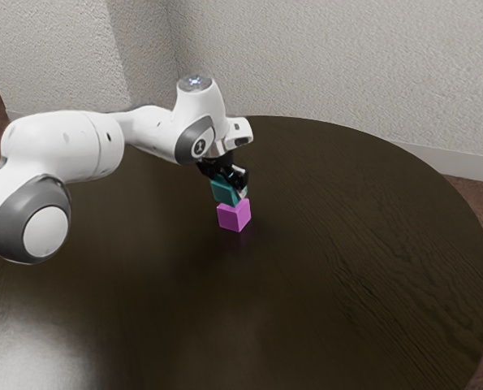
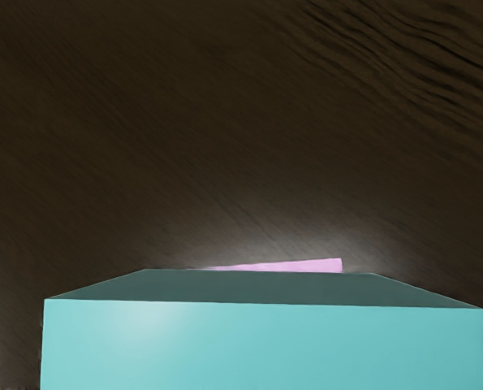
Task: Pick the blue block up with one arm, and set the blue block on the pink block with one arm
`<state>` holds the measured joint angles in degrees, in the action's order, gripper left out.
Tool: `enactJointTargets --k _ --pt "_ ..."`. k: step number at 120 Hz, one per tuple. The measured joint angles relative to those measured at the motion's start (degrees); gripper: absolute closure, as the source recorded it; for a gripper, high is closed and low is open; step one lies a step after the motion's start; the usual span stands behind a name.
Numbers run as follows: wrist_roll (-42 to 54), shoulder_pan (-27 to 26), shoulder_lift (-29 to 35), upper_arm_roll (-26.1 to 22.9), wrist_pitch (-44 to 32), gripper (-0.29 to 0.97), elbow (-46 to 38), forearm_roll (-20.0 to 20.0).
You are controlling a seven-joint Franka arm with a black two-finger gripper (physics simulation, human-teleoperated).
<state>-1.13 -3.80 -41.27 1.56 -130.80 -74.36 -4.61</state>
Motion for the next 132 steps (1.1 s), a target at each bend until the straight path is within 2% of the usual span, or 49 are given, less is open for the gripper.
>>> enactJointTargets --k 71,81,105,111,114,120,132 --pt "0.53 0.26 -2.38 -0.01 0.13 0.37 2.43 0.71" --pt "1.04 0.75 -2.66 0.01 0.20 0.25 2.69 1.68" --pt "2.43 0.81 -2.39 -0.18 0.34 0.12 2.63 3.09" --pt "2.69 0.48 -0.33 -0.04 0.71 0.10 2.10 3.27" --pt "2.78 0.05 2.63 0.10 0.97 0.08 -0.03 3.47" --pt "2.92 -0.49 9.57 0.91 1.39 0.07 -5.67 4.10" --pt "3.25 -1.38 27.41 1.32 3.48 0.04 -17.26 4.78"
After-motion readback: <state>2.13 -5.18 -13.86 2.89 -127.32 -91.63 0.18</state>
